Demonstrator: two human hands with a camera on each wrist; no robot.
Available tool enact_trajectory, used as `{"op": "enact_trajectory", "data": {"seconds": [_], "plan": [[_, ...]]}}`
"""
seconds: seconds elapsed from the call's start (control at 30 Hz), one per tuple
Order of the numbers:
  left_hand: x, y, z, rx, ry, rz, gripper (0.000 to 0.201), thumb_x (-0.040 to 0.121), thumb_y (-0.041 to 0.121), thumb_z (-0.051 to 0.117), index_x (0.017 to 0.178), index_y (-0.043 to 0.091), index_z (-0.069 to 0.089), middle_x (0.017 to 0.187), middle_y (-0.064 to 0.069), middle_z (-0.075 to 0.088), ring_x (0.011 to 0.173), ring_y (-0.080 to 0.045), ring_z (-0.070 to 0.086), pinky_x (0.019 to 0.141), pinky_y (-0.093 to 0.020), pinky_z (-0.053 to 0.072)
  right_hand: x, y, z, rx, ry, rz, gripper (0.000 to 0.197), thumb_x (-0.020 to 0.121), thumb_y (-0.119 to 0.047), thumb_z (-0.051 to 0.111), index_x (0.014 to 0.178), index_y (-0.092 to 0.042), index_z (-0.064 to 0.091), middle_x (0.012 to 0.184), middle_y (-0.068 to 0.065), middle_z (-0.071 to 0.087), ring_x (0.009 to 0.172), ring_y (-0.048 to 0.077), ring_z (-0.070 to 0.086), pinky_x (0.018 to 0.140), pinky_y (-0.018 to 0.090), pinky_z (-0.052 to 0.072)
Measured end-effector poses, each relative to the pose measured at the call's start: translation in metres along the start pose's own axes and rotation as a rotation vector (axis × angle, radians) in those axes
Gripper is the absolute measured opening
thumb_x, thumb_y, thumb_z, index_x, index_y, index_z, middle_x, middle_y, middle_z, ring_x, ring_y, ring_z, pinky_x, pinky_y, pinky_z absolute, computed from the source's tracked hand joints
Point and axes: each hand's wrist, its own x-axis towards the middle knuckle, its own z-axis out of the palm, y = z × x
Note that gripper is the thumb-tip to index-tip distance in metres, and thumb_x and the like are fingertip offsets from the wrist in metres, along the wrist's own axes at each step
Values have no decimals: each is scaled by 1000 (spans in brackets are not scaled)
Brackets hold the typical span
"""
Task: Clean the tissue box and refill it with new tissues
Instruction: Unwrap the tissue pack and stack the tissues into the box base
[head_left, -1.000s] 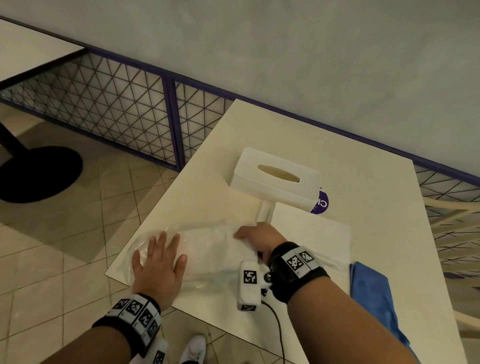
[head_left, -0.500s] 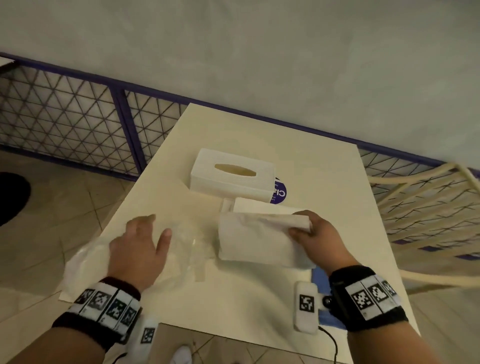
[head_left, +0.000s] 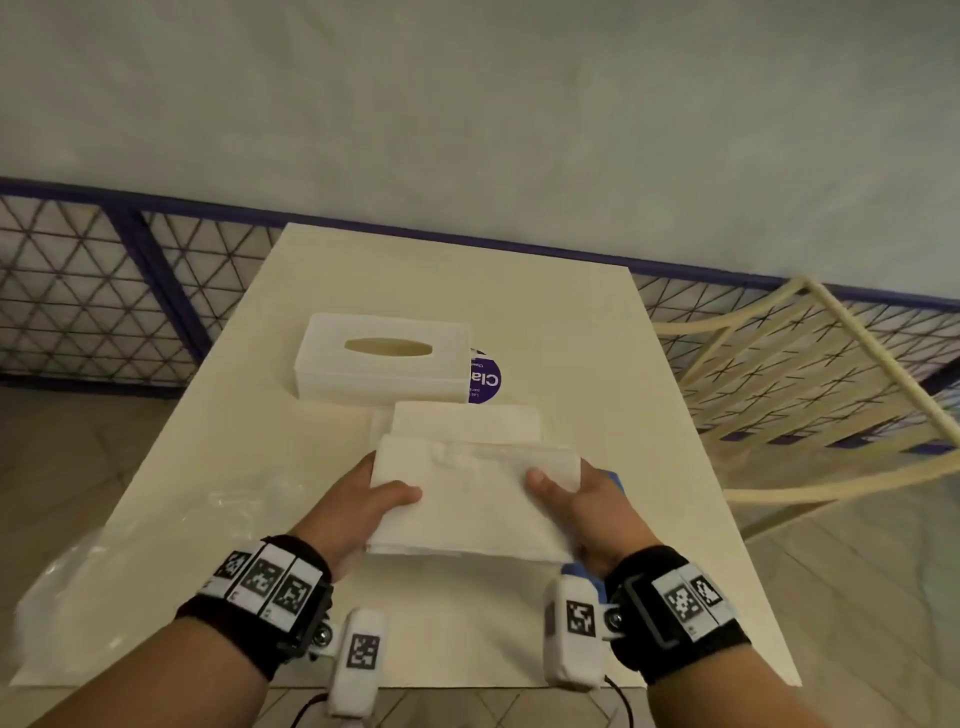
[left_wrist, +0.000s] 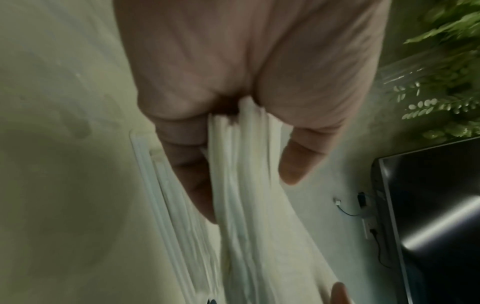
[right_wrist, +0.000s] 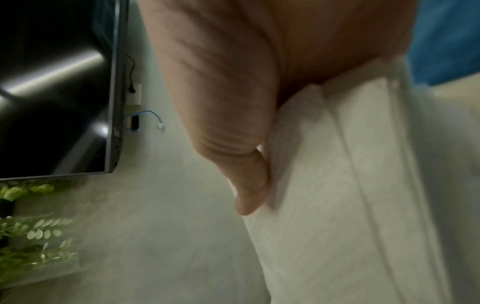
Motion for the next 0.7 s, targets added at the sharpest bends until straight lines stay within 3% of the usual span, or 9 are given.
{"op": "enact_trajectory", "data": {"seconds": [0.1,0.23,0.33,0.43,0.57,0.7], "plan": [[0,-1,2,39,34,74,58,56,21,72,111,28,56,109,-2,68,101,-21,64,91,-41,51,2,6,3,45,21,-46,38,75,-17,76,111,-10,64,101,9,74,96,28,70,85,45,56],[0,0,-5,62,87,204,60,45,23,75,103,26,62,94,3,72,87,-10,67,74,-26,54,5,1,0,43,-13,-166,33,68,-5,76,99,-9,66,84,1,73,77,12,68,65,26,56],[4,-15,-13,150,95,178,44,45,17,69,86,31,64,83,5,68,77,-13,62,68,-27,50,11,18,0,-61,0,-156,31,70,13,74,85,-13,67,78,-5,69,72,5,64,65,17,52],[9,-40,-17,188,102,123,44,51,2,57,85,29,64,91,-5,67,84,-22,60,73,-33,48,13,44,1,-172,22,-108,34,70,14,72,82,-17,69,80,-8,69,75,7,62,68,16,51],[14,-53,-12,238,148,107,46,54,3,52,95,24,61,87,-6,68,83,-23,62,74,-32,48,16,55,2,-197,55,-84,30,71,13,70,80,-16,68,77,-6,67,66,-1,60,63,13,49],[16,-51,-9,292,179,168,34,67,-5,53,87,22,59,69,11,61,63,-9,52,57,-18,41,21,51,4,-148,86,-109,24,72,7,72,76,-16,69,72,-7,68,67,4,60,65,16,51]]}}
